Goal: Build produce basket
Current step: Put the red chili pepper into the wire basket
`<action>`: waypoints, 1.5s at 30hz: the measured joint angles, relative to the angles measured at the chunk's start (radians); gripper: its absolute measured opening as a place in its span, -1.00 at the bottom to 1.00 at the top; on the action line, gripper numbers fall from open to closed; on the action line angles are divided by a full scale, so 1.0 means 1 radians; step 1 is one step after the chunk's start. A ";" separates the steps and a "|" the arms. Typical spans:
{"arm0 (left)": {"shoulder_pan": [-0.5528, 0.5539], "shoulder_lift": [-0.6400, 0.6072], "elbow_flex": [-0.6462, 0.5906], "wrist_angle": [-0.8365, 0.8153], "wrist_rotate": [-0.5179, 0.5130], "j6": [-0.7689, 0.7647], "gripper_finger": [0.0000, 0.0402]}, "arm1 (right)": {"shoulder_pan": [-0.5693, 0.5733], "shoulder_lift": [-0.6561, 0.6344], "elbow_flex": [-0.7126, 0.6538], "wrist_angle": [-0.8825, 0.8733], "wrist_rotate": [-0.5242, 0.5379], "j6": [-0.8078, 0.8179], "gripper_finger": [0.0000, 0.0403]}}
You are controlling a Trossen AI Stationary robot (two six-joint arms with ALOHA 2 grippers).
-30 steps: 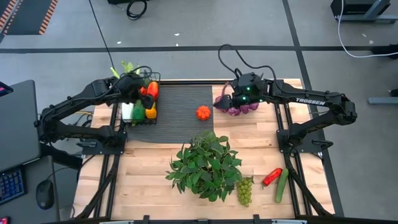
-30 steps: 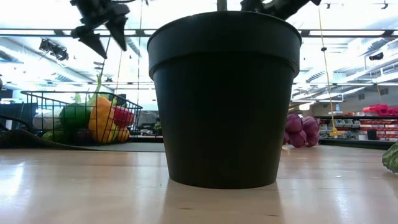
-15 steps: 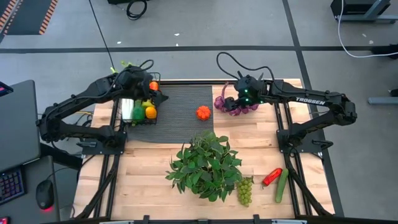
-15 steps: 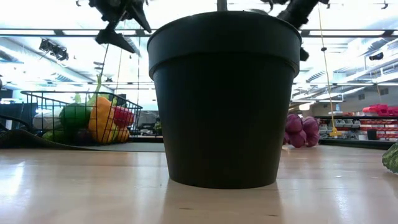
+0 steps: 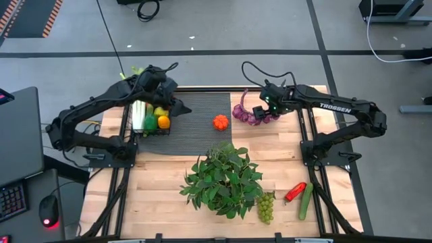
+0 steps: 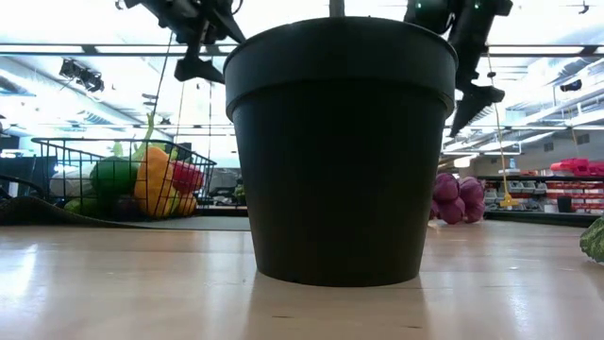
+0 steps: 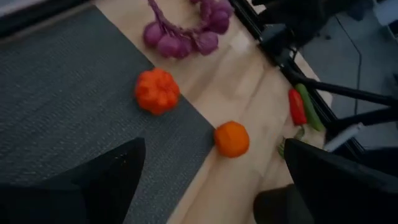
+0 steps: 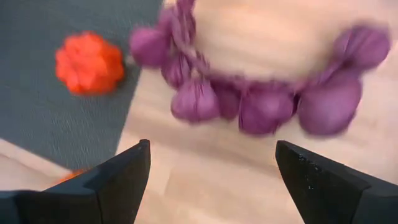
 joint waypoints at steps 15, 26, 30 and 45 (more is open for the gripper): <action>-0.014 0.012 -0.001 0.008 -0.001 -0.098 0.94 | 0.250 0.001 -0.185 -0.082 -0.474 0.075 0.73; -0.075 0.018 -0.001 0.047 -0.073 -0.209 0.94 | 0.542 0.000 -0.237 -0.095 -0.438 -0.097 0.73; -0.137 0.018 -0.001 0.047 -0.178 -0.270 0.94 | 0.635 0.000 -0.275 -0.053 -0.423 -0.046 0.73; -0.451 0.021 0.000 0.066 -0.388 -0.559 0.94 | 1.081 0.000 -0.430 0.229 -0.428 0.116 0.73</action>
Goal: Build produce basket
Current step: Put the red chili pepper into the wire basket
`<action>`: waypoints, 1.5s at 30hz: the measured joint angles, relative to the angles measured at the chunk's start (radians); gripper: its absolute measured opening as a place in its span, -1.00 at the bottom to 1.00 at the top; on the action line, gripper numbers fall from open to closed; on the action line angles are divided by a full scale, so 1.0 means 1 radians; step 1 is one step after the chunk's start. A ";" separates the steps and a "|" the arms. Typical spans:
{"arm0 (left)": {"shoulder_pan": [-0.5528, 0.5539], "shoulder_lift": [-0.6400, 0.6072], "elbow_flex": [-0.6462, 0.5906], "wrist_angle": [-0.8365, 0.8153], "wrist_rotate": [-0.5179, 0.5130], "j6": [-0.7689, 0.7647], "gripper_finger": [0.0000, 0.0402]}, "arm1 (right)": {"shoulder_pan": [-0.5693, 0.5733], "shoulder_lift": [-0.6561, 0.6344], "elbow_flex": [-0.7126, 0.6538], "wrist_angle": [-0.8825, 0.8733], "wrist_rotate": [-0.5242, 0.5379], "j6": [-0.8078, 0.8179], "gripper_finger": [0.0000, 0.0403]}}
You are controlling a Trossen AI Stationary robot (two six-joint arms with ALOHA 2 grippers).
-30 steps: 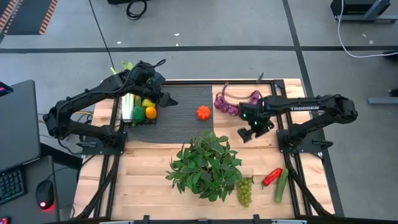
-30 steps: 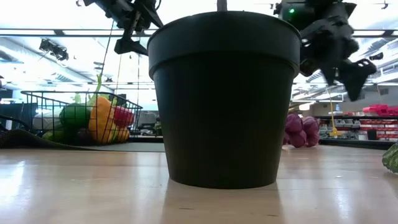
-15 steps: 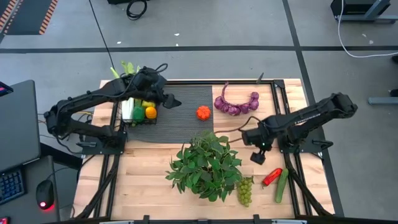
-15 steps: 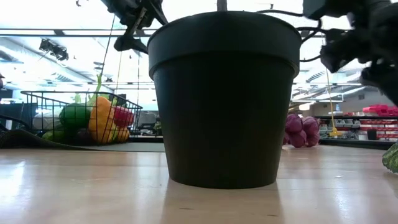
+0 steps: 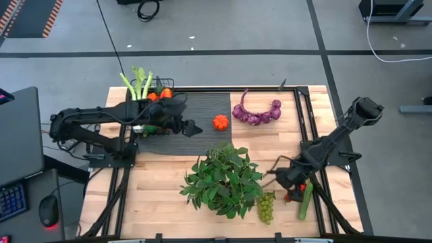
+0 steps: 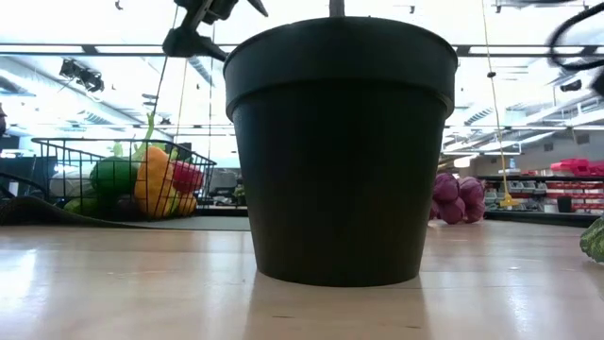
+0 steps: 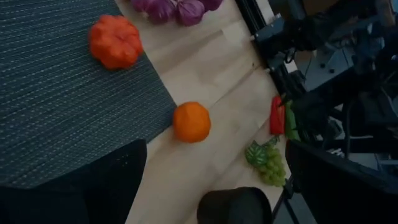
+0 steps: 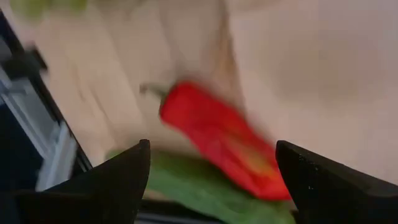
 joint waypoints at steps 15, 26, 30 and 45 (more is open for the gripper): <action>-0.254 0.048 0.001 0.072 -0.154 -0.162 0.94 | 0.230 0.000 -0.002 -0.084 0.338 -0.004 0.73; -0.400 0.076 0.000 0.086 -0.167 -0.277 0.94 | 0.317 0.000 -0.002 -0.079 0.309 -0.126 0.73; -0.421 0.082 0.000 0.088 -0.192 -0.334 0.94 | 0.335 0.000 -0.008 -0.076 0.348 -0.133 0.73; -0.393 0.081 0.000 0.091 -0.355 -0.409 0.94 | 0.348 -0.001 -0.169 0.028 0.314 -0.096 0.70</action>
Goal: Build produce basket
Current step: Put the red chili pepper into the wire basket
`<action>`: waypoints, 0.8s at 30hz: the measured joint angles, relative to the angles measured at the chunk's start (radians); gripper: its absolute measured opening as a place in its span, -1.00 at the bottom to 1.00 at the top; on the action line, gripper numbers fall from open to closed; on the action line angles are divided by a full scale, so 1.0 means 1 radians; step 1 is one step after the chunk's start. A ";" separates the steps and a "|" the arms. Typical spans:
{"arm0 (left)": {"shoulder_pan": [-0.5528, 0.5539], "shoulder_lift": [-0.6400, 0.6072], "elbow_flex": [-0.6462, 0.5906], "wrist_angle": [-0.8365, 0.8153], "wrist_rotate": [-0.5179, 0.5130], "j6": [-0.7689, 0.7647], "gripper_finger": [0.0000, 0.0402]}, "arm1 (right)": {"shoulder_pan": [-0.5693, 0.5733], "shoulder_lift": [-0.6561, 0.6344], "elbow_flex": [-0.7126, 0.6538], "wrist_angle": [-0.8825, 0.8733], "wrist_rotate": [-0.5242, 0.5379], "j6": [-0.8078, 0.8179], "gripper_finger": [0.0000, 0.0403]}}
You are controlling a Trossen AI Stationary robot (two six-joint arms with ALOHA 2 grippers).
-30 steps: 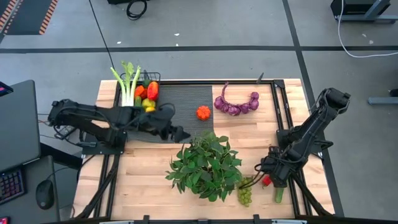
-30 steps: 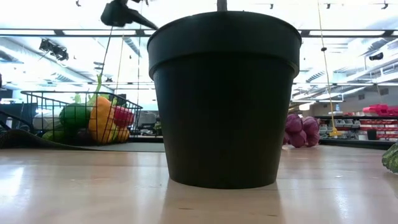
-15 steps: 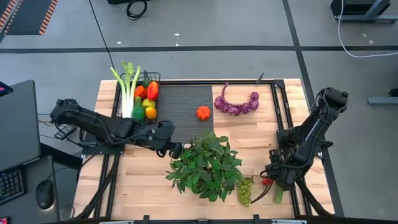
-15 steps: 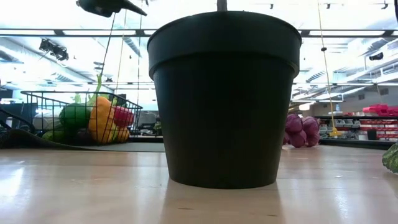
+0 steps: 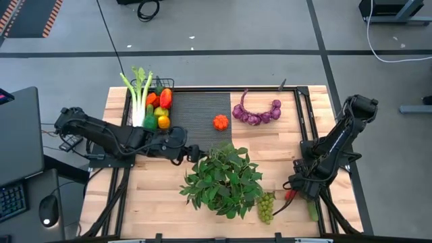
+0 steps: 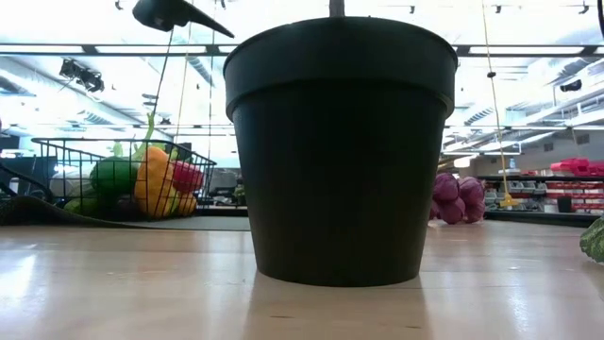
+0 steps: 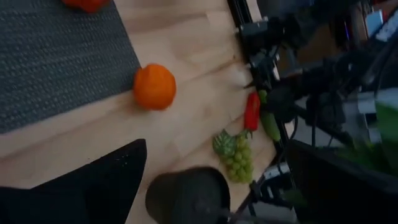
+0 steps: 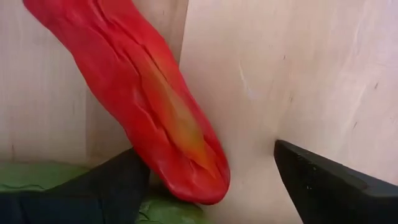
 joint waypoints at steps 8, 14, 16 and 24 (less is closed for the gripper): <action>0.043 0.000 0.000 0.009 -0.003 0.001 0.94 | 0.000 0.001 -0.003 0.006 0.038 0.098 0.31; 0.046 -0.001 0.000 0.029 -0.002 0.000 0.94 | 0.000 0.001 -0.003 -0.001 0.040 0.094 -0.13; 0.046 -0.001 0.000 0.037 -0.001 0.021 0.94 | 0.000 -0.003 -0.003 -0.005 0.029 0.094 -0.27; 0.060 -0.001 0.000 0.105 -0.002 0.139 0.94 | -0.015 -0.055 0.029 -0.040 -0.004 0.124 -0.73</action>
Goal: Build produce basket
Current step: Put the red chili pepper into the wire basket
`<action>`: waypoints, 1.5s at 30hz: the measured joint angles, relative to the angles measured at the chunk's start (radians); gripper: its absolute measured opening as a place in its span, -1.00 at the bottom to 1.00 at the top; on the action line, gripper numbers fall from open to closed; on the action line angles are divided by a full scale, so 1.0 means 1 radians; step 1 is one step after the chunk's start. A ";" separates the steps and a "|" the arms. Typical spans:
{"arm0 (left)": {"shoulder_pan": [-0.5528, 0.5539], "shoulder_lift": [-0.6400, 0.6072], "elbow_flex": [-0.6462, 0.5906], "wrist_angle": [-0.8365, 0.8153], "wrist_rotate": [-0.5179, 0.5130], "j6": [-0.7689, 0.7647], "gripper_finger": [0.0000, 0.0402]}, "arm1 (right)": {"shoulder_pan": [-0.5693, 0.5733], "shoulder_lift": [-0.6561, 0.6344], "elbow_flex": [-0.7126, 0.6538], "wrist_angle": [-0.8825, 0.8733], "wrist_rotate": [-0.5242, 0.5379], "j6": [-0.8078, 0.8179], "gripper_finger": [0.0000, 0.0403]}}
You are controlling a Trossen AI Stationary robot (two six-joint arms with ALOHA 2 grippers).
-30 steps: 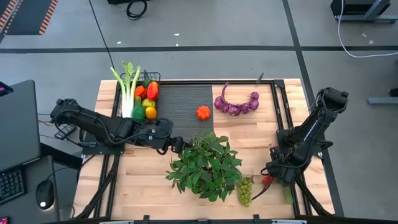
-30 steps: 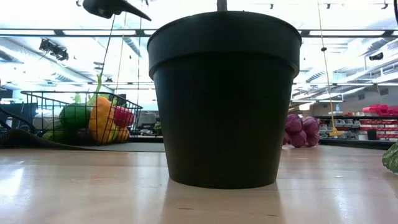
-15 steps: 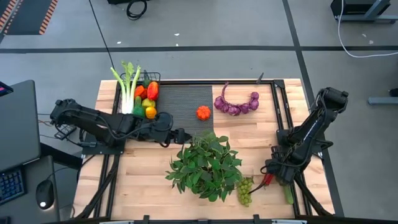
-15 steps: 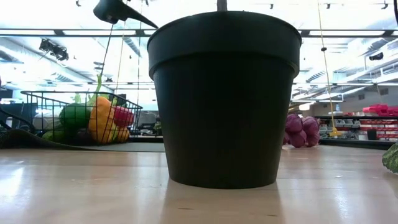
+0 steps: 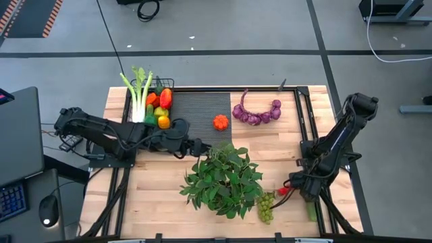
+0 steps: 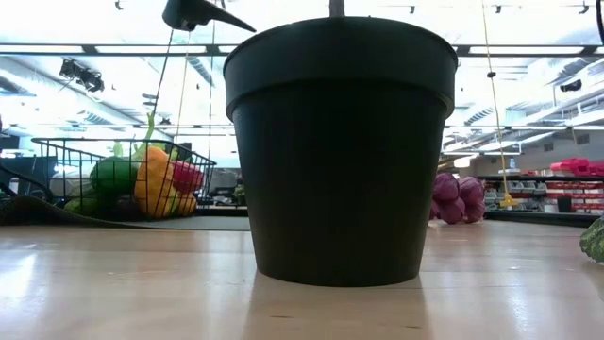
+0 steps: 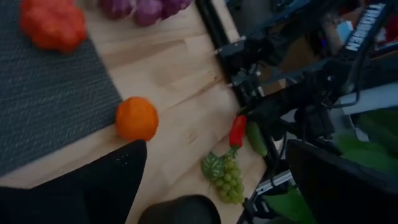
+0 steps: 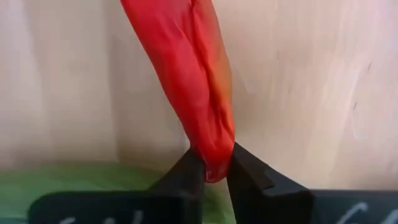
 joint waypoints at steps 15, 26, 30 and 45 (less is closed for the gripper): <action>0.056 -0.003 -0.001 0.175 0.003 0.198 0.94 | -0.230 -0.053 0.015 -0.009 0.077 0.017 -0.76; 0.307 -0.034 -0.001 0.229 0.296 0.403 0.94 | -0.497 -0.097 0.015 0.121 0.078 0.029 -0.76; 0.430 -0.056 -0.002 0.224 0.382 0.506 0.94 | -0.591 -0.109 0.015 0.196 0.058 0.069 -0.76; 0.757 -0.109 -0.001 0.248 0.755 0.611 0.94 | -0.846 -0.141 0.015 0.521 0.060 0.010 -0.76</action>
